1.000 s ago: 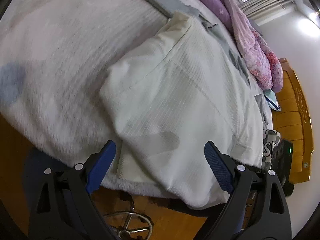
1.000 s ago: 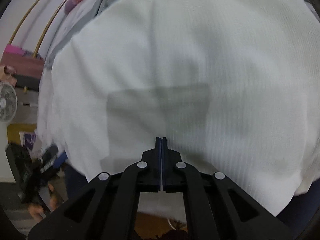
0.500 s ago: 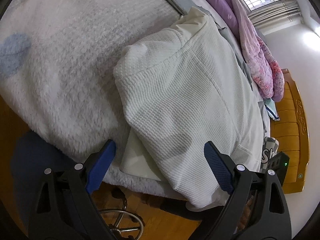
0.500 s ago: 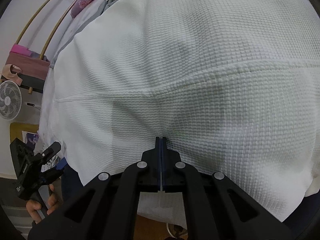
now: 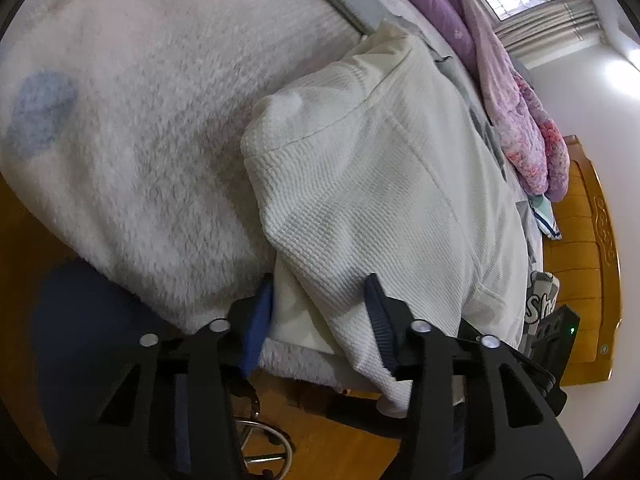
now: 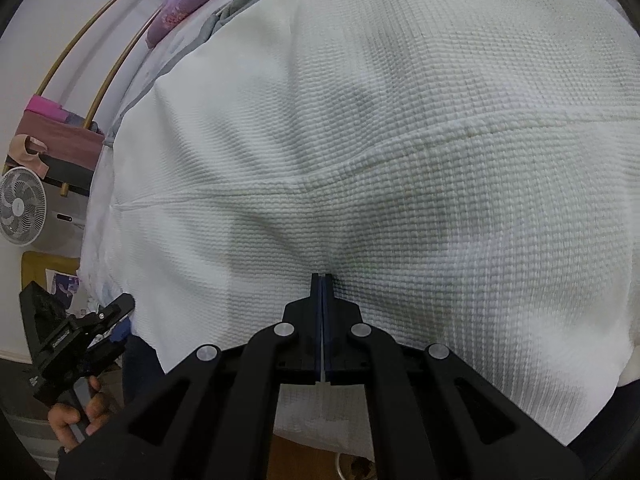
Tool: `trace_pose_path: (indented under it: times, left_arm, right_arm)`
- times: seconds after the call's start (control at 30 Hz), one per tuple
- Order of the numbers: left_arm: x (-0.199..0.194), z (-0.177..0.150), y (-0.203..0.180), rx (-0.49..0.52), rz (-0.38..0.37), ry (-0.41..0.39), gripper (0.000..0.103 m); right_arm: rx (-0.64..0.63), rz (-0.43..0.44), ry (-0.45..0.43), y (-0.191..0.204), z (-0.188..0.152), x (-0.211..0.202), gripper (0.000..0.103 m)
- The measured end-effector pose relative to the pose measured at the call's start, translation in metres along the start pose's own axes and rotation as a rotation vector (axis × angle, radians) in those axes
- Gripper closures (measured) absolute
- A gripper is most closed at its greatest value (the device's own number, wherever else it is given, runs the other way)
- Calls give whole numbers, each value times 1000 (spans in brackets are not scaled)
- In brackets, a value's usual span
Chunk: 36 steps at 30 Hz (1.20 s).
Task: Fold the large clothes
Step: 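Press the right gripper on the jacket while the left gripper moves to its side edge, then grasp the jacket side edge with the left gripper and lift it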
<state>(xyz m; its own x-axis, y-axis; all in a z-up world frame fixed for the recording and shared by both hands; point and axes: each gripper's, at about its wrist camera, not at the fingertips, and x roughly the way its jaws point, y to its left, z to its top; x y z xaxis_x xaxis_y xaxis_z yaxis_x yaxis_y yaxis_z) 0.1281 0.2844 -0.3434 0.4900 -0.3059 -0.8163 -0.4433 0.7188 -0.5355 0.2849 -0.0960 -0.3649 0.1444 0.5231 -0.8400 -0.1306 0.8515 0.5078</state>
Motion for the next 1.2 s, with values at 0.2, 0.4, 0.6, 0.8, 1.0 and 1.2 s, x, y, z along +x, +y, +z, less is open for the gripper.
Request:
trace_pose_path:
  times: [0.2, 0.4, 0.6, 0.8, 1.0, 1.2]
  left_arm:
    - [-23, 4, -16, 13, -75, -64, 89]
    - [-32, 9, -36, 35, -119, -63, 89]
    - [-40, 10, -51, 84, -134, -53, 89]
    - [-34, 15, -47, 75, -147, -23, 89]
    - [-26, 19, -36, 47, -165, 7, 89]
    - [-35, 23, -28, 46, -176, 9, 34]
  right_arm:
    - [-41, 10, -83, 13, -16, -15, 72]
    - [-273, 74, -185, 63, -47, -32, 65]
    - [-523, 135, -227, 126, -77, -23, 58]
    - [-647, 111, -190, 161, -78, 19, 58]
    - [-725, 46, -224, 182, -72, 50, 58]
    - [-639, 50, -219, 173, -56, 59, 94]
